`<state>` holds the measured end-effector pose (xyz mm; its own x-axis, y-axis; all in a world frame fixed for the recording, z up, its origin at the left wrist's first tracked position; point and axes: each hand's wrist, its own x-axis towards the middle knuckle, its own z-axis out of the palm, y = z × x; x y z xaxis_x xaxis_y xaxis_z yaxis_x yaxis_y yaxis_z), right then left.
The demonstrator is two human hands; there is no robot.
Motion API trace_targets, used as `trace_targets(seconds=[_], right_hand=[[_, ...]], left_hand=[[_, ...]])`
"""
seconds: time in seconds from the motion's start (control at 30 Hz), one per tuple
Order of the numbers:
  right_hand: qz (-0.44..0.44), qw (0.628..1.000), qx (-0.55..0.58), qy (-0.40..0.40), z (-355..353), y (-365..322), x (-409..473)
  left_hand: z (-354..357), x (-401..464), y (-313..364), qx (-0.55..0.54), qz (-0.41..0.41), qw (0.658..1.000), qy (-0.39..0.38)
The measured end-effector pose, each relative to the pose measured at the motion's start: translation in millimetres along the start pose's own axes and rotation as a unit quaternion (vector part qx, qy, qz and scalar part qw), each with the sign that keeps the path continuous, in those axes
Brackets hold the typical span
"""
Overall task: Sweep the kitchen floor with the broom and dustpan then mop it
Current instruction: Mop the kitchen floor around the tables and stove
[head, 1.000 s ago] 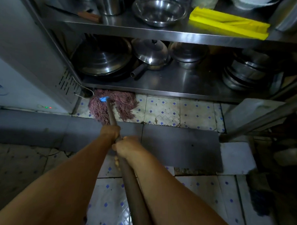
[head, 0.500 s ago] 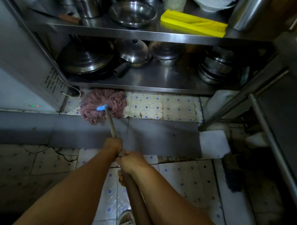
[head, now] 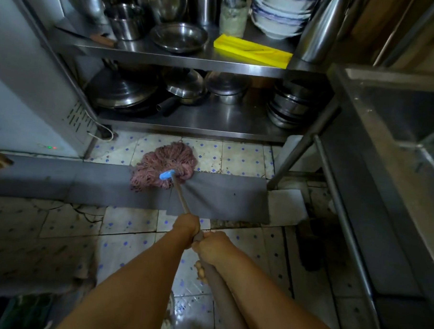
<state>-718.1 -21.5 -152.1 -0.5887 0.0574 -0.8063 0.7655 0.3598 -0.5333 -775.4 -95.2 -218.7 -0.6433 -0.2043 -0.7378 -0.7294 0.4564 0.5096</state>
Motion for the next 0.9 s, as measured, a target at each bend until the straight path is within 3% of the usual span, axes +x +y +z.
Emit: trace_targets(seconds=[0.17, 0.57, 0.9], right_hand=[[0.039, 0.998, 0.003, -0.042, 6.2, 2.6, -10.8], [0.012, 0.987, -0.071, -0.143, 62.7, -39.1, -4.4], [0.017, 0.97, -0.116, -0.213, 109.3, -122.9, 48.7]], left_hand=[[-7.1, -15.2, -11.2, 0.01, 0.011, 1.0, -0.017], [-81.9, -2.1, -43.6, 0.003, -0.048, 0.996, 0.072], [-156.4, 73.1, -43.4, -0.11, -0.118, 0.979, 0.122]])
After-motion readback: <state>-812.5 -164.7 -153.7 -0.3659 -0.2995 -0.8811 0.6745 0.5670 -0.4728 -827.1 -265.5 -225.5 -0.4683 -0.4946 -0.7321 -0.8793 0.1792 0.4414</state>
